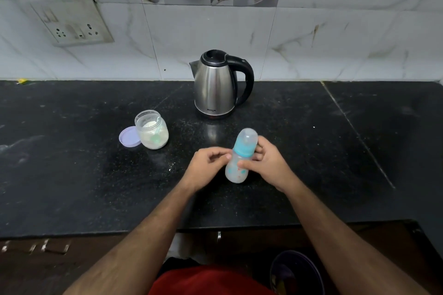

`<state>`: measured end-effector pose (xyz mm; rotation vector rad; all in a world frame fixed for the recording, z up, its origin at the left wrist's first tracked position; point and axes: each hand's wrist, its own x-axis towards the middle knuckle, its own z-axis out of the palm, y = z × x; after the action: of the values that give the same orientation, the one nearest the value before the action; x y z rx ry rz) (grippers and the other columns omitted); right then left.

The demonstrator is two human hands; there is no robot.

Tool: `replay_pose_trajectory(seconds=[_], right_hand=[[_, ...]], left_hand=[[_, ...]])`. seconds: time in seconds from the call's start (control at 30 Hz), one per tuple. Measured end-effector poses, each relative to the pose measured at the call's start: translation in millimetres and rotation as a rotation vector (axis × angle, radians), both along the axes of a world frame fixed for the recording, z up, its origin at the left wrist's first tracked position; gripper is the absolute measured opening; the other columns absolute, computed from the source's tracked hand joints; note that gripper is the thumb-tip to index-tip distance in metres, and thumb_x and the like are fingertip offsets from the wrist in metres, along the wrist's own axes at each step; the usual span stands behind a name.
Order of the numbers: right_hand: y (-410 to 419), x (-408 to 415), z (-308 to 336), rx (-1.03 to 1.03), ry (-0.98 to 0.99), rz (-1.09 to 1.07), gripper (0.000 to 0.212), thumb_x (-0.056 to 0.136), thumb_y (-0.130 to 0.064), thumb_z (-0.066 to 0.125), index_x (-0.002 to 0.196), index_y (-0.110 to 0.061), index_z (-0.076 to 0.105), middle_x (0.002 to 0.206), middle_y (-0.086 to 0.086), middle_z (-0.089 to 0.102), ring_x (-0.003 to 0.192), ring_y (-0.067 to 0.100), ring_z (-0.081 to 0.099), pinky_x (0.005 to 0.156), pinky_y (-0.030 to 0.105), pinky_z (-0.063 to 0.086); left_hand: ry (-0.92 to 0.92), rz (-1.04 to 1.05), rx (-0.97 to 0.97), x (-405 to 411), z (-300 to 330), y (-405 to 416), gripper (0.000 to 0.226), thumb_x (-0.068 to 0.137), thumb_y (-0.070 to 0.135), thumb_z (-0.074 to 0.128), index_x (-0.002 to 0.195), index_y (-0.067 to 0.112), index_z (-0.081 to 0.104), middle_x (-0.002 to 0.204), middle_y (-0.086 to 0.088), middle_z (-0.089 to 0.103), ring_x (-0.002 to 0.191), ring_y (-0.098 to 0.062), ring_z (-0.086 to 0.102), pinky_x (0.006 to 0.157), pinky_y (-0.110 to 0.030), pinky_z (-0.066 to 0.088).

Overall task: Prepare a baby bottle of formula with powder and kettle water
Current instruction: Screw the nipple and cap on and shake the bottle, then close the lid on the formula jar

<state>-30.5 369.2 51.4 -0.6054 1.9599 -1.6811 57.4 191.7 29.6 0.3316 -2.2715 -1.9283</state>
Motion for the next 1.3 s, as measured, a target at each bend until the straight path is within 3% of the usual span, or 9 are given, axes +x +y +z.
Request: replay_pose_trajectory(seconds=[0.1, 0.27, 0.33, 0.47, 0.63, 0.97, 1.17, 1.3], right_hand=[[-12, -11, -11, 0.127, 0.136, 0.026, 0.057, 0.072, -0.001, 0.084, 0.119, -0.022, 0.058, 0.114, -0.005, 0.069, 0.105, 0.013, 0.068, 0.091, 0.032, 0.056], [-40, -42, -14, 0.231, 0.285, -0.009, 0.06, 0.069, -0.004, 0.084, 0.119, -0.025, 0.059, 0.113, -0.008, 0.066, 0.104, 0.009, 0.064, 0.091, 0.03, 0.054], [-52, -58, -13, 0.254, 0.295, -0.048, 0.06, 0.068, -0.003, 0.084, 0.119, -0.025, 0.059, 0.109, -0.009, 0.067, 0.102, 0.01, 0.065, 0.09, 0.028, 0.053], [-71, -92, -11, 0.311, 0.314, -0.098, 0.062, 0.069, -0.005, 0.084, 0.123, -0.023, 0.059, 0.105, -0.012, 0.064, 0.099, 0.006, 0.063, 0.084, 0.02, 0.05], [-85, -124, -14, 0.354, 0.291, -0.133, 0.062, 0.07, -0.001, 0.083, 0.125, -0.017, 0.058, 0.109, -0.005, 0.065, 0.105, 0.016, 0.064, 0.09, 0.033, 0.055], [-101, -144, -22, 0.387, 0.237, -0.157, 0.064, 0.073, 0.003, 0.08, 0.129, -0.014, 0.055, 0.119, 0.006, 0.066, 0.111, 0.022, 0.064, 0.097, 0.045, 0.053], [-97, -133, -21, 0.318, 0.175, -0.214, 0.063, 0.075, 0.008, 0.076, 0.131, -0.013, 0.055, 0.128, 0.007, 0.064, 0.117, 0.023, 0.063, 0.1, 0.041, 0.053], [-85, -108, -25, 0.354, 0.242, -0.401, 0.058, 0.079, -0.003, 0.078, 0.132, -0.009, 0.056, 0.125, 0.004, 0.061, 0.109, 0.018, 0.062, 0.096, 0.034, 0.053]], left_hand=[[-0.054, -0.008, -0.039, -7, -9, -9, 0.022, 0.095, 0.007, 0.063, 0.116, 0.006, 0.072, 0.111, -0.005, 0.075, 0.101, -0.011, 0.069, 0.094, -0.028, 0.052], [-0.096, -0.025, -0.114, -38, -4, -32, 0.029, 0.093, 0.005, 0.065, 0.122, 0.009, 0.069, 0.116, -0.002, 0.074, 0.106, -0.008, 0.069, 0.098, -0.027, 0.053], [-0.109, -0.031, -0.133, -57, 2, -40, 0.033, 0.093, 0.004, 0.065, 0.125, 0.009, 0.067, 0.119, -0.003, 0.072, 0.103, -0.007, 0.068, 0.095, -0.024, 0.054], [-0.15, -0.056, -0.171, -91, 11, -52, 0.039, 0.094, 0.004, 0.063, 0.132, 0.01, 0.062, 0.125, -0.003, 0.069, 0.1, -0.005, 0.065, 0.075, -0.005, 0.049], [-0.191, -0.073, -0.163, -117, 15, -57, 0.046, 0.094, 0.0, 0.059, 0.138, 0.012, 0.057, 0.133, -0.002, 0.065, 0.119, -0.016, 0.063, 0.098, -0.032, 0.049], [-0.218, -0.074, -0.137, -136, 8, -67, 0.053, 0.092, -0.004, 0.057, 0.141, 0.015, 0.054, 0.137, 0.001, 0.062, 0.124, -0.013, 0.058, 0.104, -0.034, 0.048], [-0.204, -0.041, -0.082, -129, 4, -66, 0.051, 0.094, 0.002, 0.059, 0.143, 0.014, 0.052, 0.14, -0.002, 0.059, 0.119, -0.01, 0.057, 0.105, -0.036, 0.047], [-0.22, -0.006, -0.048, -107, -6, -72, 0.048, 0.095, 0.01, 0.063, 0.141, 0.014, 0.053, 0.14, -0.003, 0.059, 0.114, -0.008, 0.059, 0.108, -0.037, 0.046]])
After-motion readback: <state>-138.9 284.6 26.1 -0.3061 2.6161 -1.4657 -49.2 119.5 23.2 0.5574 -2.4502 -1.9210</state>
